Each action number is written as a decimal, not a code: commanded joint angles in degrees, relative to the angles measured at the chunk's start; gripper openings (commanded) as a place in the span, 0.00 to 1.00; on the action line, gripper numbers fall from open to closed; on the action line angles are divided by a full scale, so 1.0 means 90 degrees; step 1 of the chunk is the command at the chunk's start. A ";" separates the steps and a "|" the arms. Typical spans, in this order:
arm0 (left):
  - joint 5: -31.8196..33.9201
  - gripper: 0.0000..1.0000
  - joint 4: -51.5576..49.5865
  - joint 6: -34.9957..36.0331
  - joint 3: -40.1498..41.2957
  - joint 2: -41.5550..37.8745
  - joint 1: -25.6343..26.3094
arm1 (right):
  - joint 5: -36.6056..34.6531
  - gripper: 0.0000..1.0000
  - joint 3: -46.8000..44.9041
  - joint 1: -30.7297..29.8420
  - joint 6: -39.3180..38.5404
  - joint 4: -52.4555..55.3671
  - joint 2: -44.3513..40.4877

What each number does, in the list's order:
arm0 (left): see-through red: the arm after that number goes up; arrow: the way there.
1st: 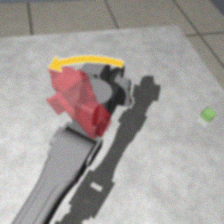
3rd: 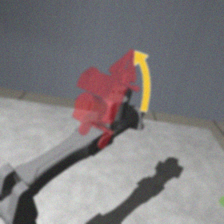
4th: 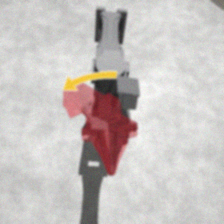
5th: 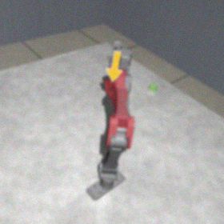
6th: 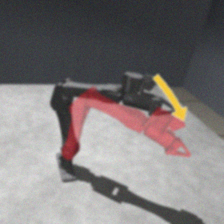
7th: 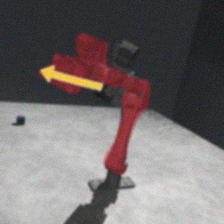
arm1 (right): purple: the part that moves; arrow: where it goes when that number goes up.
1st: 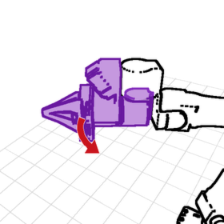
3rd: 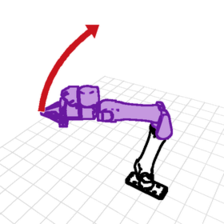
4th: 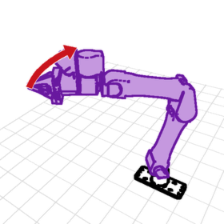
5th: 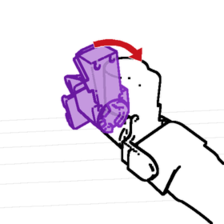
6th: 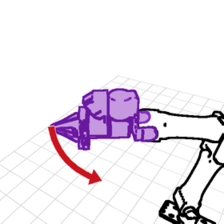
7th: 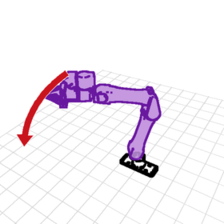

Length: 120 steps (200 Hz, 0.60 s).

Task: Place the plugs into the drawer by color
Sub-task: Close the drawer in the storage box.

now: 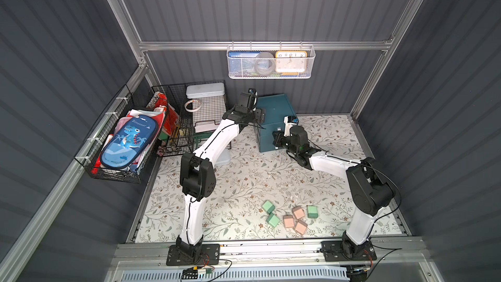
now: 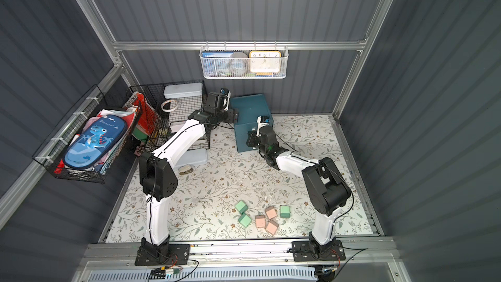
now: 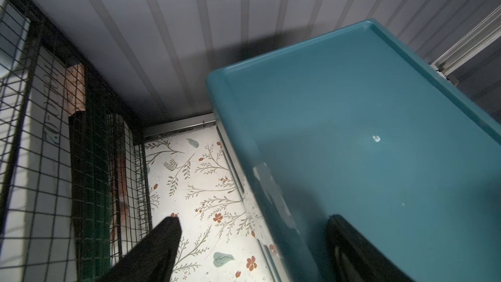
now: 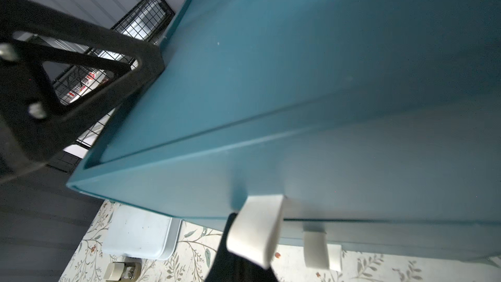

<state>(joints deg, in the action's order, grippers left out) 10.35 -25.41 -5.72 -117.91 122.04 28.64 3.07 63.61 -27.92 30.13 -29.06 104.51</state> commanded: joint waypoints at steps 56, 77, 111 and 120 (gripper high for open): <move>-0.0390 0.89 -0.1246 -0.0039 0.0246 0.0397 0.0089 | 0.1667 0.21 -0.2279 0.1008 0.3757 -0.3572 -0.0190; -0.0359 0.89 -0.1288 -0.0050 0.0237 0.0454 0.0089 | 0.2083 0.21 -0.2151 0.1258 0.4899 -0.5068 0.0809; -0.0293 0.89 -0.1298 -0.0040 0.0232 0.0444 0.0089 | 0.2274 0.29 -0.1929 0.1279 0.4999 -0.5132 0.1176; -0.0291 0.89 -0.1298 -0.0041 0.0230 0.0453 0.0089 | 0.2336 0.33 -0.1923 0.1276 0.4895 -0.4942 0.1112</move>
<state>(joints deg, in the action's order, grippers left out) 8.58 -25.69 -7.22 -117.86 122.08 28.69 20.21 44.58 -16.01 71.50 -68.12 116.42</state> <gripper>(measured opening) 0.893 0.289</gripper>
